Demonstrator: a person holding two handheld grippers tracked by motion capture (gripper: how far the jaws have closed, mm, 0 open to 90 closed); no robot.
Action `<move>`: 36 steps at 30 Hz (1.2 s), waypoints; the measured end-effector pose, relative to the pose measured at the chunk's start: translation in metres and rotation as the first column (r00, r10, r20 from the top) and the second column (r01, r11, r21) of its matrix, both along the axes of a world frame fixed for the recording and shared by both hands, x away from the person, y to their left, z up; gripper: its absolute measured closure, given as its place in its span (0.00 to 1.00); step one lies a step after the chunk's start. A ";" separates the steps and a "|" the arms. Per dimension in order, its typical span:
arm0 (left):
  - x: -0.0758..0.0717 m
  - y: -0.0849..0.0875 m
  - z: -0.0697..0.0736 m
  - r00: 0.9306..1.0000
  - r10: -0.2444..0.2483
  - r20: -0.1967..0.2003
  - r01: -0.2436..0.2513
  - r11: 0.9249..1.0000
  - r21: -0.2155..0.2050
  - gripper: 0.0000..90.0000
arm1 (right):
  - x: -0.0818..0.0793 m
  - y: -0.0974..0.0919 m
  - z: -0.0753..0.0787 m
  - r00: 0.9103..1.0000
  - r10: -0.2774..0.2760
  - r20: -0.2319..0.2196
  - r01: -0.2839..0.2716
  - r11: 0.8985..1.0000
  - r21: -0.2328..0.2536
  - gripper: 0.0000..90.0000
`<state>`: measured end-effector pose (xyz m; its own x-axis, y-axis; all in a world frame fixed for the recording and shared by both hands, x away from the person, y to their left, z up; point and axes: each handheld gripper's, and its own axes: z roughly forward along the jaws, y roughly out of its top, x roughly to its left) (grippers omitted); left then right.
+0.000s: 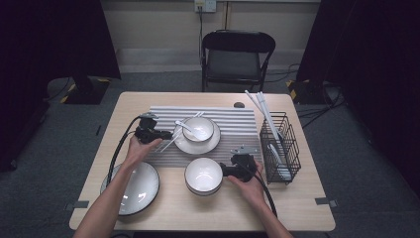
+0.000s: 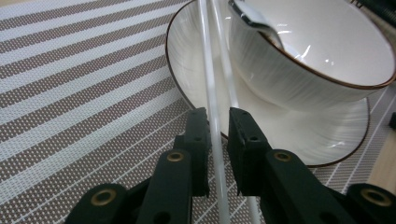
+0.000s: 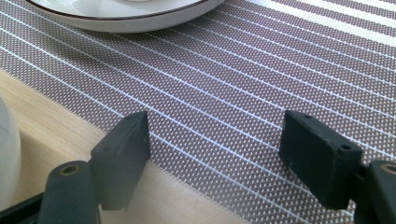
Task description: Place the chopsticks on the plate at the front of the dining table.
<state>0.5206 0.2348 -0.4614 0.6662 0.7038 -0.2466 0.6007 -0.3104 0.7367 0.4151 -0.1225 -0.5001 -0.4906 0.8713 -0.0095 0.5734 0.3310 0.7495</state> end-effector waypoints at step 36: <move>-0.061 0.037 0.002 1.000 0.016 0.021 -0.016 1.000 -0.021 0.84 | -0.001 0.001 0.000 1.000 -0.017 -0.002 0.017 1.000 0.001 0.27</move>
